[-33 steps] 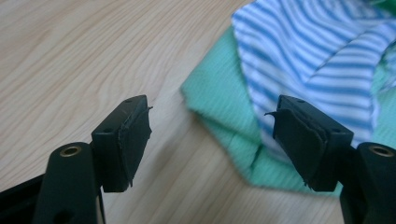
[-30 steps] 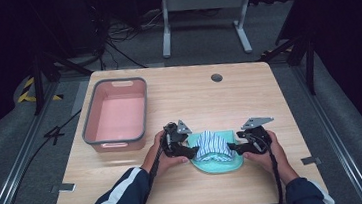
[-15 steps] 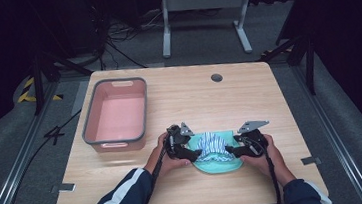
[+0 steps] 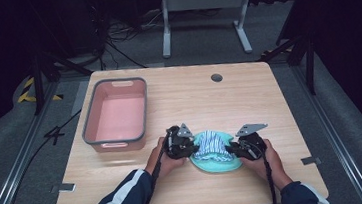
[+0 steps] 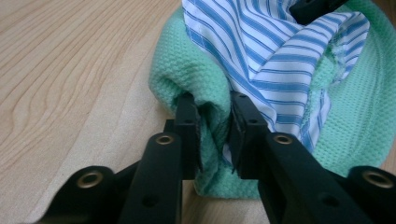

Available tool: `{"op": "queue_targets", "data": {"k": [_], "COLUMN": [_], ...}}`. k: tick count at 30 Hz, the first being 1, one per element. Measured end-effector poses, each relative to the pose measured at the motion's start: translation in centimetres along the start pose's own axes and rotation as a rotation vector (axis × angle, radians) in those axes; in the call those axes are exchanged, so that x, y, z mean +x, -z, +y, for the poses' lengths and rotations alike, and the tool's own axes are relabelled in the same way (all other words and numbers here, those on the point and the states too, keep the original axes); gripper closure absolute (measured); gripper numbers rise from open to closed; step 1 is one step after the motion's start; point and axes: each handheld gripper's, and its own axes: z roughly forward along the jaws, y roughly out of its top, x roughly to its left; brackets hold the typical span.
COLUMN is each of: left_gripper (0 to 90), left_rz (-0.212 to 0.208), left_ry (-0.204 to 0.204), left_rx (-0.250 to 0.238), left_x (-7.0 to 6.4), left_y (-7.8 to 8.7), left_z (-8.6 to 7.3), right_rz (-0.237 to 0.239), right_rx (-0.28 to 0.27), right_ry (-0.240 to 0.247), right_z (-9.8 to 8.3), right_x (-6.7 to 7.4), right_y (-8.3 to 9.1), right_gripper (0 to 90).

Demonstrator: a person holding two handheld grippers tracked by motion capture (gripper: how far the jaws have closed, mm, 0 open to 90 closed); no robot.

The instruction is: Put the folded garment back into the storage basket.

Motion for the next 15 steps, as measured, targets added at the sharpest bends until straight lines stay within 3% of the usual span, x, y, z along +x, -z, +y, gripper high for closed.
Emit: {"op": "queue_targets", "data": {"k": [11, 15], "left_gripper": [82.5, 82.6], "left_rz": [0.031, 0.035], "left_ry": [-0.078, -0.081], "left_rx": [0.021, 0.028], "left_x": [-1.1, -1.2], "left_y": [1.6, 1.8], "left_z": [1.4, 1.5], "right_rz": [0.018, 0.023], "right_rx": [-0.049, -0.065], "right_ry": [0.012, 0.004], "right_z": [0.5, 0.8], "right_x": [0.5, 0.6], "right_y": [2.0, 2.7], "right_gripper": [81.1, 81.1]}}
